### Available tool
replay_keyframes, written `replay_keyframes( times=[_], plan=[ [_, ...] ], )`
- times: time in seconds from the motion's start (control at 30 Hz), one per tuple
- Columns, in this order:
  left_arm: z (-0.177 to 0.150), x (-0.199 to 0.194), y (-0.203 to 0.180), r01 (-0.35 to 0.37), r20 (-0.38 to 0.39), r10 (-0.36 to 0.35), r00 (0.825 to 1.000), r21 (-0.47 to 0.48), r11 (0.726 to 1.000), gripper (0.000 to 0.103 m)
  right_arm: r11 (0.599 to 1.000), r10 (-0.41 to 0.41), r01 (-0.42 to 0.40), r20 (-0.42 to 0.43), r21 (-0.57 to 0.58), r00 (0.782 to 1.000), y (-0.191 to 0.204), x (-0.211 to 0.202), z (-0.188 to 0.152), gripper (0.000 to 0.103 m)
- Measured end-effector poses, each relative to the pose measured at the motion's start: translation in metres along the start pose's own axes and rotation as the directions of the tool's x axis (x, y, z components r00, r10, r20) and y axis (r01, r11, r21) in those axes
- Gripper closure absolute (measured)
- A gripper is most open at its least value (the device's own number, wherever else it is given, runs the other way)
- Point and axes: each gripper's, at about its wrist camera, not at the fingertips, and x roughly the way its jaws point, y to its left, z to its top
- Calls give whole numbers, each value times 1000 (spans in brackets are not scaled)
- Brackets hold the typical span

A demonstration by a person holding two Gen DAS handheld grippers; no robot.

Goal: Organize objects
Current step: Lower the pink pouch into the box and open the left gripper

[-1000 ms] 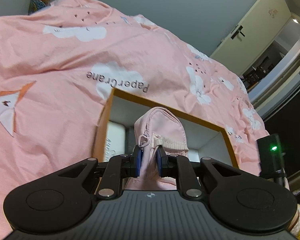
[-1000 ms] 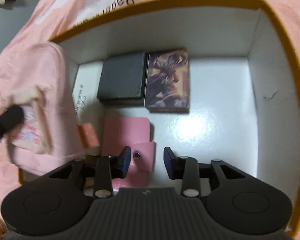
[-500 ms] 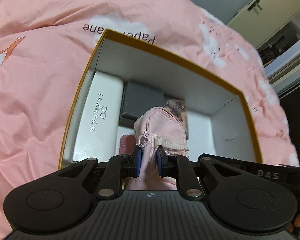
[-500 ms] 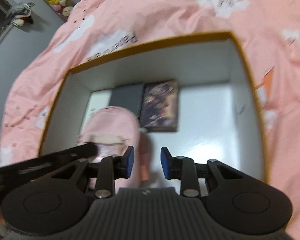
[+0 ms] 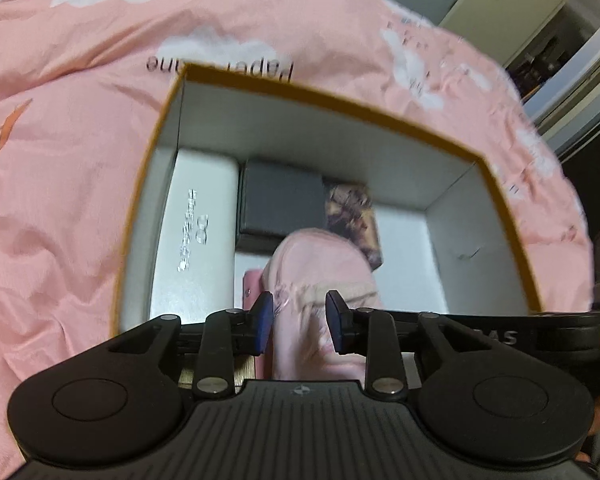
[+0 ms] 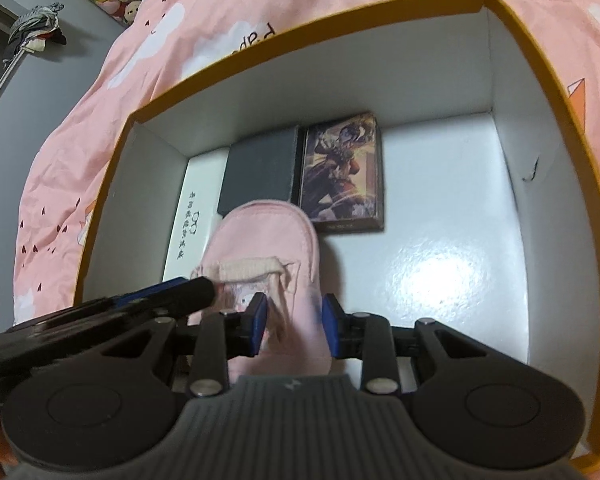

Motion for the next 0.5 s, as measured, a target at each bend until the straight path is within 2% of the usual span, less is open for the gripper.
replay_keyframes(
  times=[0.1,0.27,0.47,0.5],
  plan=[
    [3,-12,4,18,45,-17,999,-20,1000,69,1000,2,-2,-11,-1,1000,0,4,3,70],
    [3,-26,6,24,95,-21,995,-34,999,69,999,29,-30,-23,-27,999,11,10,3,78],
    [-3,-27,4,11,129,-11,992,-4,1000,69,999,11,-10,-36,32,999,9,17,4,77],
    [-4,-29,4,7,134,-8,991,3,1000,69,999,14,-13,-32,29,999,9,15,4,74]
  ],
)
